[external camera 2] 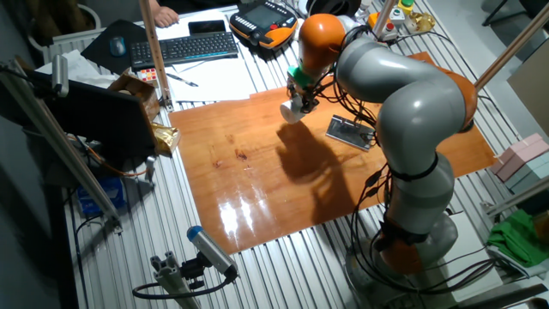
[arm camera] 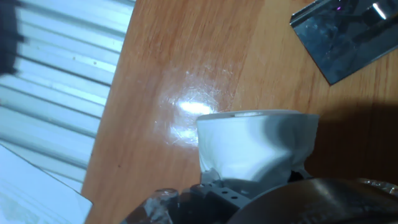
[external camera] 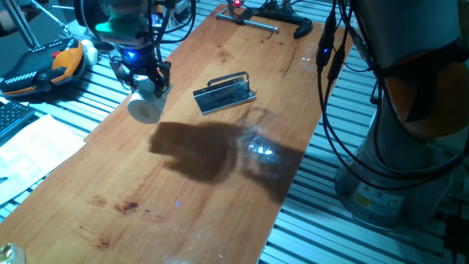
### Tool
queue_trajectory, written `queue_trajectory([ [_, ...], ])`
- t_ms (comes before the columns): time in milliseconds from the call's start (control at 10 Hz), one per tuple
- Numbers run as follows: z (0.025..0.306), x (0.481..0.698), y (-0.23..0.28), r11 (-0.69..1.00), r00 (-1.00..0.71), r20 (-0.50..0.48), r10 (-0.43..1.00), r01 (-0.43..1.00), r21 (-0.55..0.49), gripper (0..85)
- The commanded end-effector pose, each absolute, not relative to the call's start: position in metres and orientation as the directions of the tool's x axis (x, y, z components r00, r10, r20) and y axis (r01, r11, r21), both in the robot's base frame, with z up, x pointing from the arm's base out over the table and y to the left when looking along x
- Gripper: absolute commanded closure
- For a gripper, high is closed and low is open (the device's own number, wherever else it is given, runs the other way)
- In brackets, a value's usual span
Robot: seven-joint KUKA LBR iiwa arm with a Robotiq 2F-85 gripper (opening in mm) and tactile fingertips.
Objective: Put the toilet paper on its holder
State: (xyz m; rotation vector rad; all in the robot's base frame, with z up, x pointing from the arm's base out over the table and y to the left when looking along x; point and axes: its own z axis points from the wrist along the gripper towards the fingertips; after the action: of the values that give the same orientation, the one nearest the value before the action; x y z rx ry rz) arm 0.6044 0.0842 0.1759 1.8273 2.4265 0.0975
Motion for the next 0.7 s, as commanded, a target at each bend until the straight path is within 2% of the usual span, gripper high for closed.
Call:
queue_trajectory([
  [0, 0.176, 0.604, 0.084, -0.254, 0.260, -0.037, 0.965, 0.960, 0.118, 30.7],
  [200, 0.176, 0.604, 0.084, -0.276, 0.282, -0.027, 0.959, 0.952, 0.130, 26.3],
  [600, 0.157, 0.599, 0.053, -0.261, 0.267, -0.018, 0.963, 0.951, 0.166, 28.7],
])
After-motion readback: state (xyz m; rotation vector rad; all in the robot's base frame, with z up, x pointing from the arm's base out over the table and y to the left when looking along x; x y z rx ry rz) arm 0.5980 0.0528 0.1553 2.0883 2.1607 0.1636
